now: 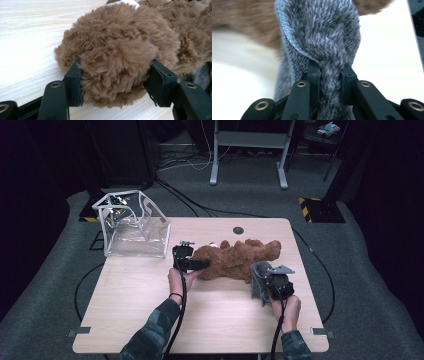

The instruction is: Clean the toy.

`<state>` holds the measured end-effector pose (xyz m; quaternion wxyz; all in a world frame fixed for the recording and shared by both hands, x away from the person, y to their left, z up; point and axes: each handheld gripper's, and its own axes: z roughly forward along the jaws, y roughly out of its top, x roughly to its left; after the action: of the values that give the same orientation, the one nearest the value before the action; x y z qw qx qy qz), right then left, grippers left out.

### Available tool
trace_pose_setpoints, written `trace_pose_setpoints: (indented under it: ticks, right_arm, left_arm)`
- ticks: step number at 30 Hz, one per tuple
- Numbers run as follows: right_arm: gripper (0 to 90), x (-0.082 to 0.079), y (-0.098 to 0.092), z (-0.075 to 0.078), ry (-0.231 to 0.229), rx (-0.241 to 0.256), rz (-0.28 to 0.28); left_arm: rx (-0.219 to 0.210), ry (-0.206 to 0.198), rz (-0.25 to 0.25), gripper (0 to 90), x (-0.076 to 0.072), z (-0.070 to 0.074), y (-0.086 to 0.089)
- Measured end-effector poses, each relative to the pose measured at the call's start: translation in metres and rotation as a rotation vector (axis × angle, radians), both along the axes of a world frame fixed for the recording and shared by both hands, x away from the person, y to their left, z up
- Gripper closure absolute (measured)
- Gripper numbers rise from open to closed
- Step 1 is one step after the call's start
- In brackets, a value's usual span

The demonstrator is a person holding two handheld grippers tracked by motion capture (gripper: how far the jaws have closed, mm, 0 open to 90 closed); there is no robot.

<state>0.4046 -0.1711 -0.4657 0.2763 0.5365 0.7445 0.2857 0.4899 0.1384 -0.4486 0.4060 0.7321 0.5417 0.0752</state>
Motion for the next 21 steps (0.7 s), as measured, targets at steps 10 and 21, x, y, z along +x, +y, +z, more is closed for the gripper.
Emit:
trace_pose_setpoints:
  ticks: [10, 21]
  right_arm:
    - [74.8, -0.011, 0.090, 0.010, -0.020, -0.028, 0.340]
    - [74.9, 0.032, 0.084, 0.016, -0.010, 0.024, 0.209]
  left_arm:
    - [-0.005, 0.007, -0.014, 39.5, 0.001, 0.000, -0.002]
    - [-0.022, 0.017, -0.044, 40.0, 0.003, -0.003, 0.005]
